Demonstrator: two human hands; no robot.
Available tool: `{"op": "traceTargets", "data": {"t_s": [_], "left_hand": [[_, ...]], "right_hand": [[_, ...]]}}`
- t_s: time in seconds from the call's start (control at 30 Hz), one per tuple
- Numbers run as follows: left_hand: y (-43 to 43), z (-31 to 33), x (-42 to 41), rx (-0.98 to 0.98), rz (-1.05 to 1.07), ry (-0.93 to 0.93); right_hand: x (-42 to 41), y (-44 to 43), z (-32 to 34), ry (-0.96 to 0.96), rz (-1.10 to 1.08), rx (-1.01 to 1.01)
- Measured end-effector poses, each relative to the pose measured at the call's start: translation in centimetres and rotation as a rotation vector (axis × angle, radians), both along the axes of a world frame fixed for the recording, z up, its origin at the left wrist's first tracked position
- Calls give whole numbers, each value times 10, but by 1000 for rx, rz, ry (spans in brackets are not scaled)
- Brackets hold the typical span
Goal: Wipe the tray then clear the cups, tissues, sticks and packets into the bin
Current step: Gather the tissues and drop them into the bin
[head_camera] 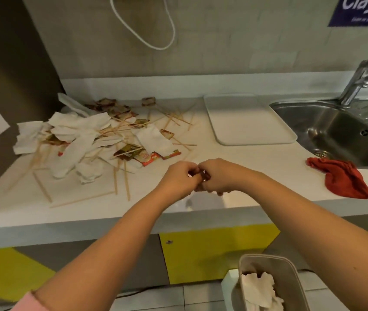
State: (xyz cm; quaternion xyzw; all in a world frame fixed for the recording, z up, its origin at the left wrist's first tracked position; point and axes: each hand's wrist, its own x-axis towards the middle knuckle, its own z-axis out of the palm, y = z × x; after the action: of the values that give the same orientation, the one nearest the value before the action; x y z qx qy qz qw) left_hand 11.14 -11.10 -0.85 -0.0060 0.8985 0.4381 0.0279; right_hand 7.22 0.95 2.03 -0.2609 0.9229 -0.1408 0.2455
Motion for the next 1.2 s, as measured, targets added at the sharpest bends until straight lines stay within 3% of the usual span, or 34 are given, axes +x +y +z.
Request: {"op": "traceTargets", "data": {"t_s": [0.13,0.23,0.4,0.7,0.93,1.2], "left_hand": [[-39,2,-9,68,188,156],[-72,0,-17,55,273,180],[-138,-6,-31,15,405,159],[-267,-25,-65,-252,747,68],[-306,-31,-74,-447,690,-251],[-329,-22,-78,-183,630,-82]], "right_hand": [[-15,-49,-7,181,-18,-193],[-24,-85,-12,208,-42,-258],[-41,-137,-19,202,-54,-210],[-60,-217,-28,133,25,-213],[-59,-260,-36,117,99,-232],[-49,-288,-48,58,138,-158]]}}
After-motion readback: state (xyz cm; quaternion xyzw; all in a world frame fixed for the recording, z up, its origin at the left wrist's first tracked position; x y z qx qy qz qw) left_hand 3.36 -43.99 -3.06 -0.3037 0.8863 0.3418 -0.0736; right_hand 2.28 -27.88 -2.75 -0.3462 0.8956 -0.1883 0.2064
